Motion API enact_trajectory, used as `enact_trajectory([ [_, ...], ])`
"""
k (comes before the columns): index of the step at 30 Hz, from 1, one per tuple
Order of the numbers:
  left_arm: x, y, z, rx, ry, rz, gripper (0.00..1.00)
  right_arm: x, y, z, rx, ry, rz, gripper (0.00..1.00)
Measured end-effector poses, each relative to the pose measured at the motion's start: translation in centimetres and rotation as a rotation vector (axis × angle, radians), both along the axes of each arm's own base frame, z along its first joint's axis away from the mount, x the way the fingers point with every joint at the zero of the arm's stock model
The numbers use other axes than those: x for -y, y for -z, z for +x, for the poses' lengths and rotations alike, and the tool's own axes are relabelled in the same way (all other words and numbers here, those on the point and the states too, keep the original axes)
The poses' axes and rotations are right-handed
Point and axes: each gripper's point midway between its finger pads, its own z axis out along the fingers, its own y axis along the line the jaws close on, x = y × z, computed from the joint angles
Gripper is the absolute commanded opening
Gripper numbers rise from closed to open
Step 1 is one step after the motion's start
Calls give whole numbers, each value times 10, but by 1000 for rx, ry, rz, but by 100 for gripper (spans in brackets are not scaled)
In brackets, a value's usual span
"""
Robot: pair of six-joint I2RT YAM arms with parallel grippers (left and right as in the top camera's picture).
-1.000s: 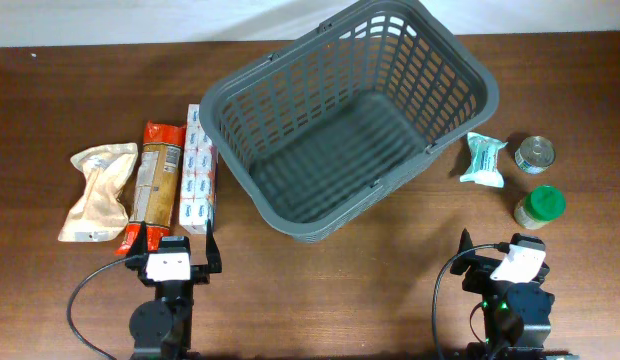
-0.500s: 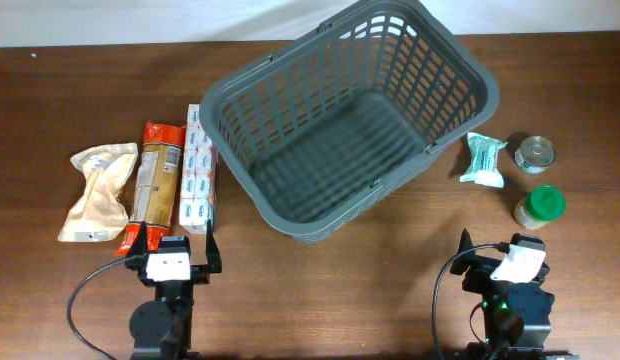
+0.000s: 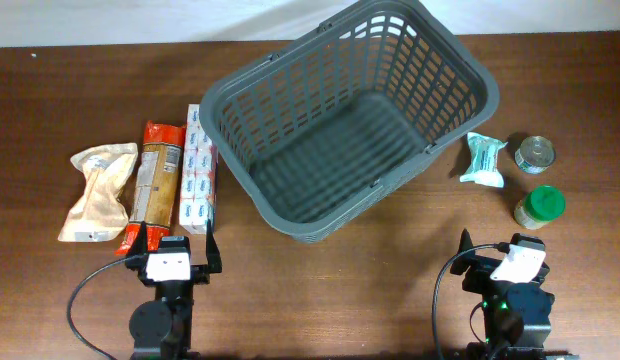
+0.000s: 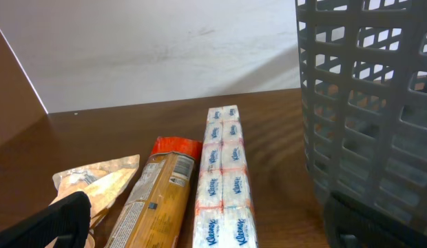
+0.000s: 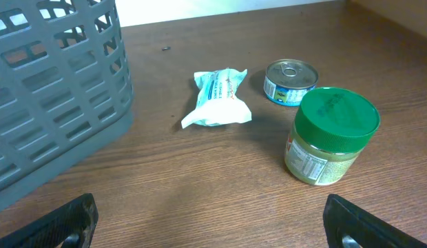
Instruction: Pack container
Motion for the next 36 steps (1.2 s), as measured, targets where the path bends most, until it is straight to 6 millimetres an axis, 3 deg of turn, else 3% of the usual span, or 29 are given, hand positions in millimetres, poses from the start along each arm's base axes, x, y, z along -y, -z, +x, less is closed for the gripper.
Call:
enact_trajectory([
  [11,0,-1,0,2,0,0,99,0,0,0,0,0,0,99],
  [18,6,-25,1,102,37,-4,99,-2,0,0,0,-12,4,99],
  [26,21,-3,-4,-53,124,-11,99,-20,-9,7,48,-103,61,99],
  [28,20,-17,-7,-69,116,-11,99,-23,-21,10,99,-112,86,99],
  [31,12,-55,-8,-43,72,-6,99,-30,-44,10,152,-144,121,99],
  [36,-9,-114,2,-74,-19,11,99,-38,-101,8,146,-184,152,99],
])
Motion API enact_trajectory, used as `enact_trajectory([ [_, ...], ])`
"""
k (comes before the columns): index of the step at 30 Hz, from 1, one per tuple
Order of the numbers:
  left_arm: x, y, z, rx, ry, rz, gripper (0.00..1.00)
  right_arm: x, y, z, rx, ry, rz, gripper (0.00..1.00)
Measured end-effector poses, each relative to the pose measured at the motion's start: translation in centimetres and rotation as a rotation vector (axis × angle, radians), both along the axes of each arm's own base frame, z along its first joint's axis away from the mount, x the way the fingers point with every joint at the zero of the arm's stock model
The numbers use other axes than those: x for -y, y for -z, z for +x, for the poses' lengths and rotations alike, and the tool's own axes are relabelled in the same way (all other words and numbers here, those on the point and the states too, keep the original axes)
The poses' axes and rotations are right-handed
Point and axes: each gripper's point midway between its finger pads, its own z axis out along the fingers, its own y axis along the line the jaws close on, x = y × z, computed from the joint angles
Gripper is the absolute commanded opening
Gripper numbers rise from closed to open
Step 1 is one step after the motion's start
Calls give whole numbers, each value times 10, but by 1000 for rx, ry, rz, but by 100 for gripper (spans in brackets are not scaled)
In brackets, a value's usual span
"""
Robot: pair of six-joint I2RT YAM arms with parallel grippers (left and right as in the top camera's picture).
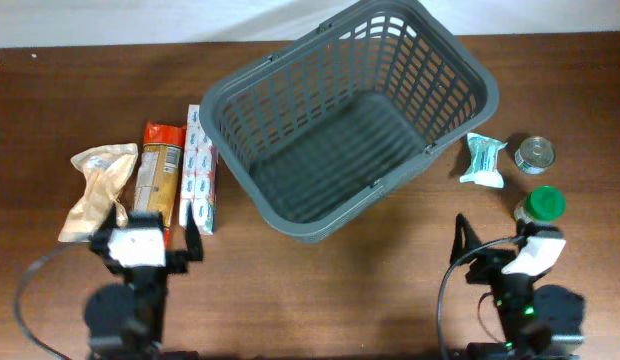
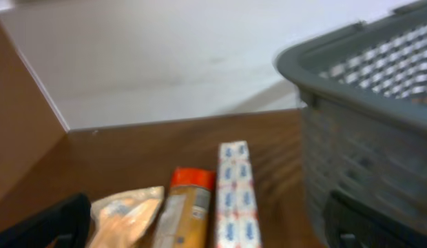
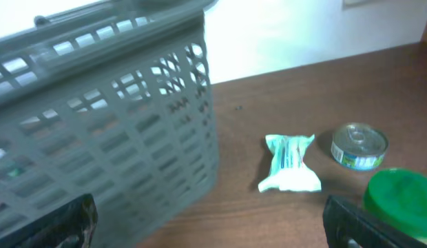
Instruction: Pack container
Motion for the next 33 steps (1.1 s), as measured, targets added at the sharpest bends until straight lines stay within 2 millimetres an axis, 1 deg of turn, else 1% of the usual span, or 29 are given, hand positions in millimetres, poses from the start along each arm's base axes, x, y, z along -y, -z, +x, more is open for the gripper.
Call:
enact_trajectory([
  [1,-4,-7,5,-27,-15,0,99,-1,-9,1,-25,-6,-1,99],
  [2,-9,-15,11,-51,-29,0,99,-1,-24,4,-42,-11,-3,99],
  [3,-13,-23,15,-73,-39,-2,99,-2,-35,7,-50,-17,-9,99],
  [4,-17,-30,23,-100,-45,-7,99,-2,-42,8,-127,-25,-23,99],
  [6,-24,-43,35,-150,-49,-22,99,-2,-68,17,-191,-43,-56,99],
  [8,-31,-59,50,-192,-45,-41,99,-2,-108,37,-241,-70,-110,99],
  [10,-35,-70,64,-240,-28,-67,99,-2,-133,51,-325,-104,-159,99],
  [12,-36,-87,77,-265,3,-92,99,-2,-162,66,-383,-134,-193,99],
  [14,-34,-110,90,-250,42,-104,99,-7,-180,79,-429,-179,-195,99],
  [16,-31,-131,96,-218,74,-104,99,-18,-192,88,-471,-249,-171,99],
  [19,-23,-158,96,-164,116,-97,99,-30,-209,107,-459,-320,-141,99],
  [21,-20,-165,92,-150,130,-96,99,-34,-219,120,-425,-337,-132,99],
  [23,-18,-163,90,-159,140,-102,99,-35,-226,133,-390,-341,-131,99],
  [25,-16,-158,88,-181,144,-111,99,-32,-227,144,-374,-334,-130,99],
  [27,-15,-152,86,-208,145,-121,99,-27,-223,159,-374,-323,-126,99],
  [30,-14,-147,84,-231,147,-130,99,-16,-201,184,-422,-304,-111,99],
  [33,-14,-143,82,-247,147,-136,99,-7,-170,213,-487,-294,-95,99],
])
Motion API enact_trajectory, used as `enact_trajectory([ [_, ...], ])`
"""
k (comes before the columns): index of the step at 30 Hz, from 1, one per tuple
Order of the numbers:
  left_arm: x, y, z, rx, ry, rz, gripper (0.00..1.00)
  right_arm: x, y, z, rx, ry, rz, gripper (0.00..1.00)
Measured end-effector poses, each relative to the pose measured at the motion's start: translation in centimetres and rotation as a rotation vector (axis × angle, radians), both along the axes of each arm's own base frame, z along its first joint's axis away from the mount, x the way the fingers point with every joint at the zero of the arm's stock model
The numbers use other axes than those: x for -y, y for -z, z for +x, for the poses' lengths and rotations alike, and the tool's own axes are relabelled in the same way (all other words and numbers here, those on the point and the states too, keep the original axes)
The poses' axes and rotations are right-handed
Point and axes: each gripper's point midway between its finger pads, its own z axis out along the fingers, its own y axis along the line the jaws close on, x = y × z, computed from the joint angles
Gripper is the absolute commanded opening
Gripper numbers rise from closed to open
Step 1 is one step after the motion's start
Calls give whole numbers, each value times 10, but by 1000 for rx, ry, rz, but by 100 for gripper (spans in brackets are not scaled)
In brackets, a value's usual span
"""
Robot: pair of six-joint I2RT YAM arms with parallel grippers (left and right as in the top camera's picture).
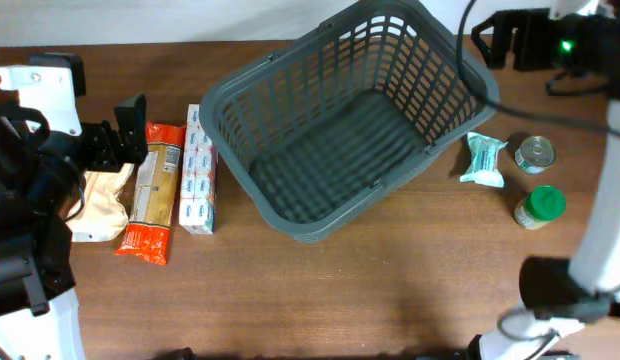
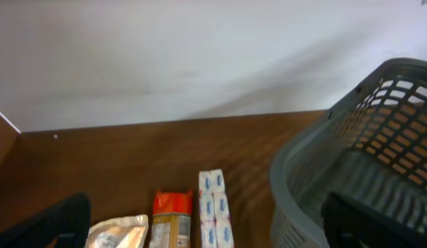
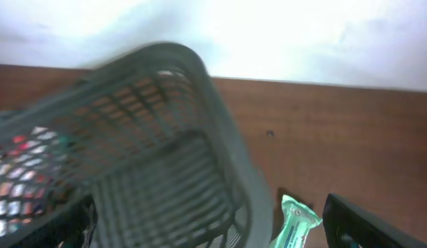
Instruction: Pack container
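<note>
The grey plastic basket (image 1: 350, 120) stands slantwise mid-table with nothing in it. To its left lie a tissue pack (image 1: 198, 170), an orange-red package (image 1: 155, 190) and a beige bag (image 1: 98, 200). To its right are a teal packet (image 1: 484, 160), a tin can (image 1: 535, 154) and a green-lidded jar (image 1: 540, 206). My left gripper (image 1: 115, 140) hangs open high above the left items, which show below it in its wrist view as the tissue pack (image 2: 213, 213) and the package (image 2: 171, 220). My right gripper (image 1: 500, 38) is open, high over the basket's far right corner, with the teal packet (image 3: 296, 224) below.
The brown table (image 1: 320, 290) runs to a white wall at the back. Both arms' white links and cables reach over the table's left and right sides. The basket's rim (image 2: 358, 145) fills the right of the left wrist view.
Both arms have risen far from the table. The left gripper now hangs above the left items, and the right gripper is at the back right by the basket's far corner. Nothing was grasped.
Both grippers first sat low and open at the table's front edge, facing the items. At the later moment they stood a little higher and wider apart. Now both are high over the table, still open and holding nothing, and no item has moved.
</note>
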Motion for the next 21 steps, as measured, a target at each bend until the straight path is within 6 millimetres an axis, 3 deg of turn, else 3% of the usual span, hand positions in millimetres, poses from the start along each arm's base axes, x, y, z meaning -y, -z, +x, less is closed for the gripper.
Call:
enact_trajectory([
  [8,0,0,0,-2,0,-1,99,8,80,61,-124,-17,-24,100],
  [17,0,0,0,-2,0,-1,99,-2,148,84,-242,-119,0,93],
  [21,0,0,0,0,0,0,99,-9,158,88,-250,-157,7,82],
])
